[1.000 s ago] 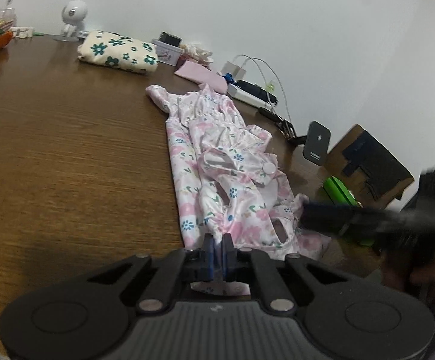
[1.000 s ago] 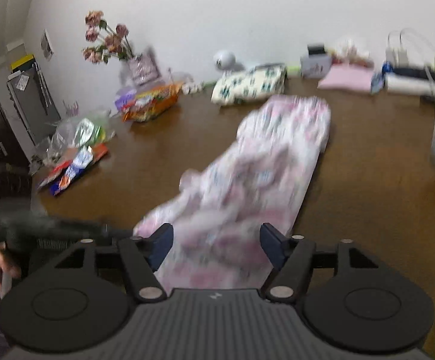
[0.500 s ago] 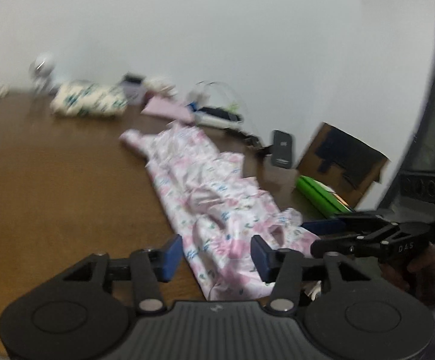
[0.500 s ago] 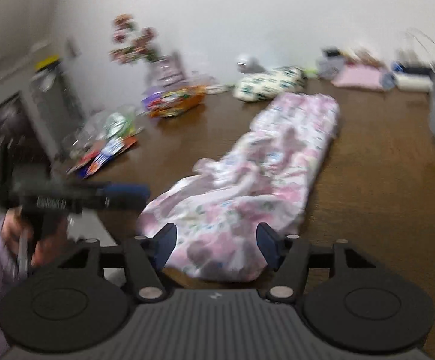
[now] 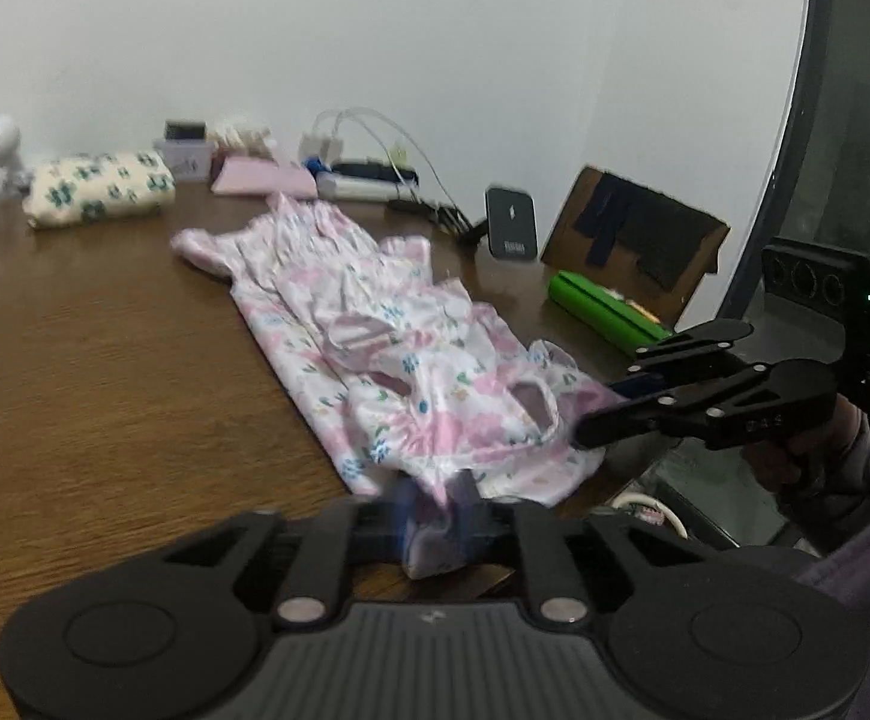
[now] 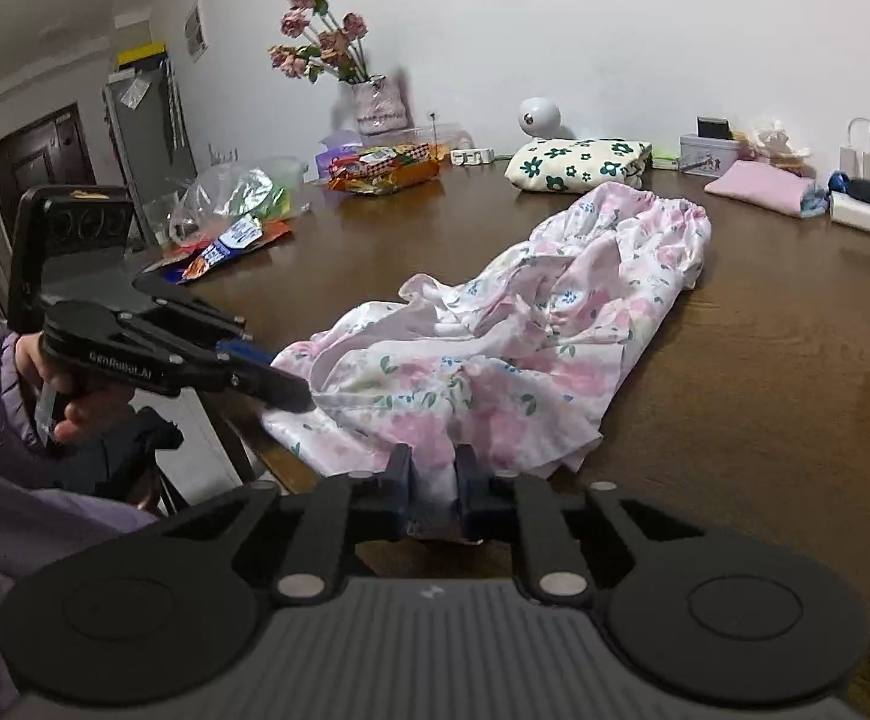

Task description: Fold clothes

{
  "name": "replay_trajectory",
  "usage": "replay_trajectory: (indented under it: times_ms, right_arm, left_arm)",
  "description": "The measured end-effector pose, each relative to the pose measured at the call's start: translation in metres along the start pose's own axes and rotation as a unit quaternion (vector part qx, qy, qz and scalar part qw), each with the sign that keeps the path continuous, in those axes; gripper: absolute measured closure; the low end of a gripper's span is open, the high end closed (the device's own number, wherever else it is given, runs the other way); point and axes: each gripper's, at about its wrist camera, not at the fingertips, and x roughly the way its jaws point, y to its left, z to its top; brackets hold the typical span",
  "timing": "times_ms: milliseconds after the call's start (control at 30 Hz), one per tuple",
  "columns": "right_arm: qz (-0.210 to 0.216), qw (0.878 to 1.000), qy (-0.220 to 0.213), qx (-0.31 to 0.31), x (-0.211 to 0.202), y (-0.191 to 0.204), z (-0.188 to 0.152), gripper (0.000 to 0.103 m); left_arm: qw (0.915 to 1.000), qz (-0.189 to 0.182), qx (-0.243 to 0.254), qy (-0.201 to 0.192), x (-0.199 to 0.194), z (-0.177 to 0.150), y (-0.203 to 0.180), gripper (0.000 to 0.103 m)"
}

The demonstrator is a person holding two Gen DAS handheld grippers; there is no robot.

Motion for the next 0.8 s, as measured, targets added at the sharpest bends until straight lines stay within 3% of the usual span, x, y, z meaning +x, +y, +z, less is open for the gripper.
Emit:
replay_trajectory:
  times_ms: [33,67,167,200,233,300,367,467,567,600,633,667,700,733,800]
  right_arm:
    - [-0.003,1.0,-0.004,-0.014,-0.004,0.003,0.0,0.052]
    - [-0.001,1.0,-0.012,-0.029,-0.007,0.006,0.0,0.042]
    - [0.012,0.999,-0.015,-0.039,-0.008,0.005,-0.004,0.042]
    - [0.012,0.999,-0.012,-0.039,-0.005,0.004,-0.005,0.043]
    - [0.011,0.999,-0.008,-0.037,-0.001,0.002,-0.007,0.043]
    - [0.014,0.999,-0.004,-0.031,0.004,-0.001,-0.011,0.055]
    - [0.023,0.999,-0.011,-0.023,0.006,-0.004,-0.016,0.066]
    - [0.018,0.999,-0.023,-0.015,0.004,-0.008,-0.019,0.09]
    - [0.027,0.999,-0.02,-0.017,-0.003,-0.002,-0.02,0.093]
    - [0.025,0.999,-0.017,-0.024,-0.006,0.003,-0.02,0.091]
    - [0.02,0.999,-0.015,-0.034,-0.008,0.007,-0.02,0.088]
    - [0.016,0.999,-0.012,-0.043,-0.011,0.011,-0.021,0.072]
    - [0.01,0.998,-0.011,-0.055,-0.014,0.015,-0.021,0.047]
    - [0.0,0.997,-0.014,-0.076,-0.017,0.02,-0.02,0.039]
    - [-0.012,0.992,-0.01,-0.124,-0.016,0.03,-0.018,0.035]
  left_arm:
    - [0.9998,0.001,0.018,-0.009,-0.006,-0.001,-0.003,0.038]
    - [0.9992,0.001,0.037,-0.016,-0.01,-0.002,-0.006,0.034]
    - [0.9977,-0.007,0.067,-0.001,-0.007,-0.002,-0.013,0.033]
    - [0.9979,-0.006,0.063,0.008,-0.003,-0.001,-0.013,0.04]
    - [0.9983,-0.003,0.057,0.012,0.0,-0.002,-0.012,0.059]
    - [0.9988,0.005,0.044,0.02,0.005,-0.004,-0.009,0.08]
    - [0.9995,0.004,0.03,0.012,0.005,-0.008,-0.006,0.086]
    - [0.9999,-0.001,0.008,-0.008,0.001,-0.018,-0.003,0.095]
    - [0.9998,-0.01,0.0,-0.015,-0.009,-0.025,-0.008,0.097]
    - [0.9999,-0.008,0.006,-0.011,-0.011,-0.026,-0.011,0.094]
    - [0.9998,0.001,0.016,-0.007,-0.013,-0.026,-0.013,0.084]
    - [0.9991,0.019,0.037,-0.007,-0.015,-0.026,-0.017,0.077]
    - [0.9972,0.039,0.063,-0.011,-0.018,-0.025,-0.021,0.056]
    - [0.9942,0.059,0.088,-0.014,-0.021,-0.025,-0.026,0.041]
    - [0.9859,0.078,0.146,-0.023,-0.026,-0.023,-0.037,0.04]
